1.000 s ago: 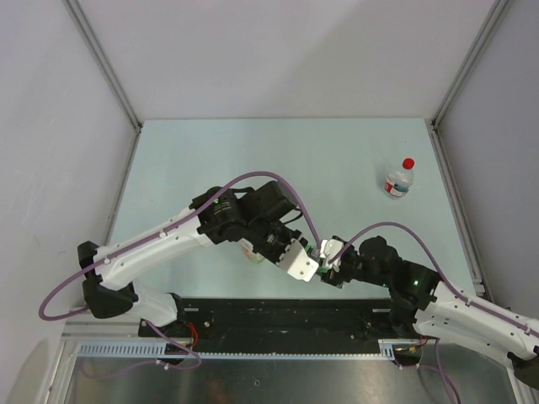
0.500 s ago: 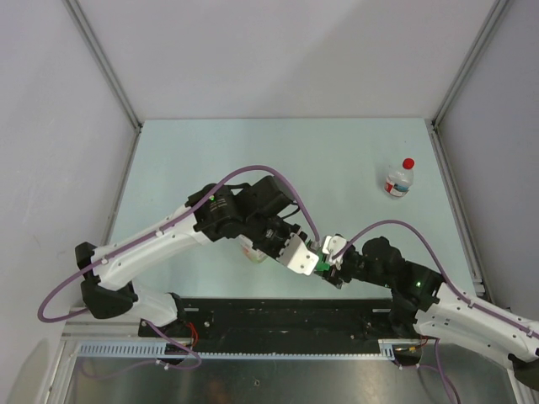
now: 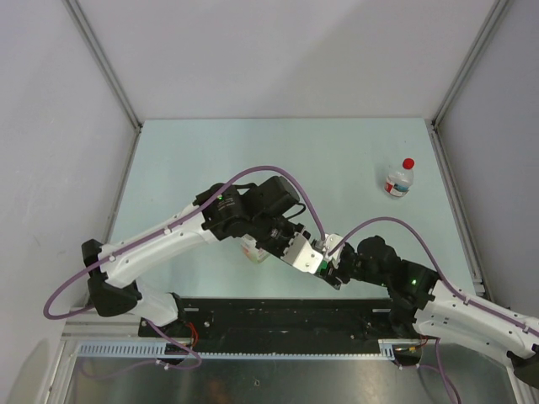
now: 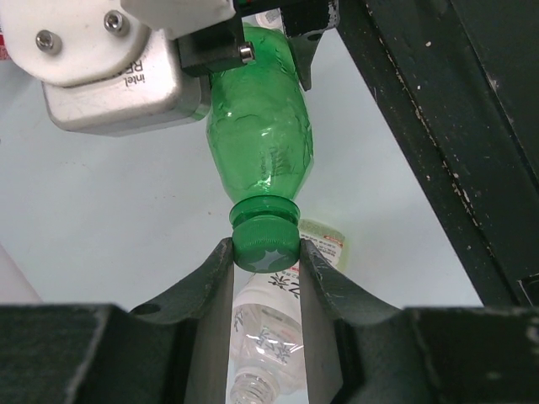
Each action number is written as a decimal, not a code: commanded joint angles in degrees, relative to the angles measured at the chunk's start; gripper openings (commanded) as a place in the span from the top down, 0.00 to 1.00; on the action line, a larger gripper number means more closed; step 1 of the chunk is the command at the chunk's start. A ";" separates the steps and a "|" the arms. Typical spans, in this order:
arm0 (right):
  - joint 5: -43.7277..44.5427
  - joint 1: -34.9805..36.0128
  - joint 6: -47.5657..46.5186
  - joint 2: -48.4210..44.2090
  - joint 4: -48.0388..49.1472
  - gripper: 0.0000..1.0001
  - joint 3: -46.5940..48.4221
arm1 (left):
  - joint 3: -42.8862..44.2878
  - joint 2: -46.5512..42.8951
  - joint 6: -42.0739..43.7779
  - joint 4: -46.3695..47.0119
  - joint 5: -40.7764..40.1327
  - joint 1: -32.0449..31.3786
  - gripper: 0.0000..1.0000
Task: Screw on the bottle caps
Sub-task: Screw the bottle cap onto the plastic bottle.
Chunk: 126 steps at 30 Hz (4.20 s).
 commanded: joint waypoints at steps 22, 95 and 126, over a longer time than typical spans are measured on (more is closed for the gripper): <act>-3.06 0.89 -0.16 -3.07 13.15 1.00 3.95 | 6.00 2.47 -3.64 6.07 1.21 -0.31 0.02; 24.96 -9.10 16.00 -1.29 14.22 1.00 5.05 | -16.44 -16.37 -83.12 61.58 -23.15 11.76 0.02; 8.87 -14.99 16.71 6.13 19.02 1.00 5.09 | -8.08 -1.94 -82.09 53.95 -28.21 5.95 0.41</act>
